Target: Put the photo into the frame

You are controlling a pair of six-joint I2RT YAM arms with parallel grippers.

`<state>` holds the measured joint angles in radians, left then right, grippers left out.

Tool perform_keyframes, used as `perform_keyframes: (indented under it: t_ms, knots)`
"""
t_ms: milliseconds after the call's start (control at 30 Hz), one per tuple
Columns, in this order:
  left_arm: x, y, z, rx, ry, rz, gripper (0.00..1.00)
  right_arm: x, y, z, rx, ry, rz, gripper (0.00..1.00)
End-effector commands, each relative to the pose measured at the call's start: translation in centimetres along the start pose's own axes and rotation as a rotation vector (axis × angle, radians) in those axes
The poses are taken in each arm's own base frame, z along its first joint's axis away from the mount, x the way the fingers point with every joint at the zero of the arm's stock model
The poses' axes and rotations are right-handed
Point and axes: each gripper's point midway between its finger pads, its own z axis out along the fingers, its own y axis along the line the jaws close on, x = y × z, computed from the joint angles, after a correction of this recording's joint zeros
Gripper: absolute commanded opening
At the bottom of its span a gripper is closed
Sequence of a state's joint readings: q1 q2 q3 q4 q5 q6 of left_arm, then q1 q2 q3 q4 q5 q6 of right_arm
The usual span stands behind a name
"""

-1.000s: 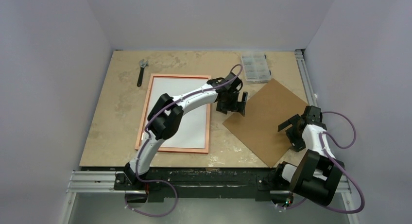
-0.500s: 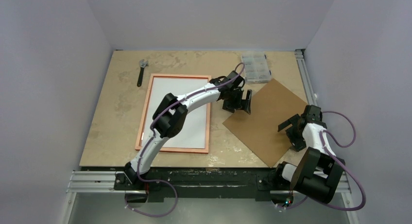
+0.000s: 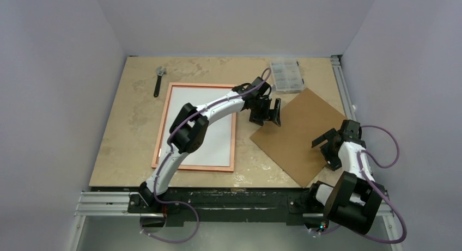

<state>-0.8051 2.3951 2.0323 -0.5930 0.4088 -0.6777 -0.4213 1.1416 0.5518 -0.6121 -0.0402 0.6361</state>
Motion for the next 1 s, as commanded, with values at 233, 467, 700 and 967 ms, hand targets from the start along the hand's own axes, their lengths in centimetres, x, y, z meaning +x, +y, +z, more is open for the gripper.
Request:
perform_keyframes:
  t_ms: [233,467,700,967]
  knots:
    - [4.4,-13.4,-8.9,0.267,0.019,0.163,0.85,4.1,0.7,0.4,-0.087,0.15,0.04,0.91]
    - [5.4,-11.9,-10.0,0.206,-0.01,0.146,0.85,4.3,1.6,-0.1,-0.162,0.142,0.034,0.9]
    - [6.6,-10.3,-10.4,0.153,-0.024,0.121,0.85,5.2,4.0,-0.5,-0.329,0.16,0.012,0.86]
    - [7.7,-7.9,-12.0,0.075,-0.085,0.073,0.85,4.7,7.8,-1.3,-0.401,0.155,-0.134,0.87]
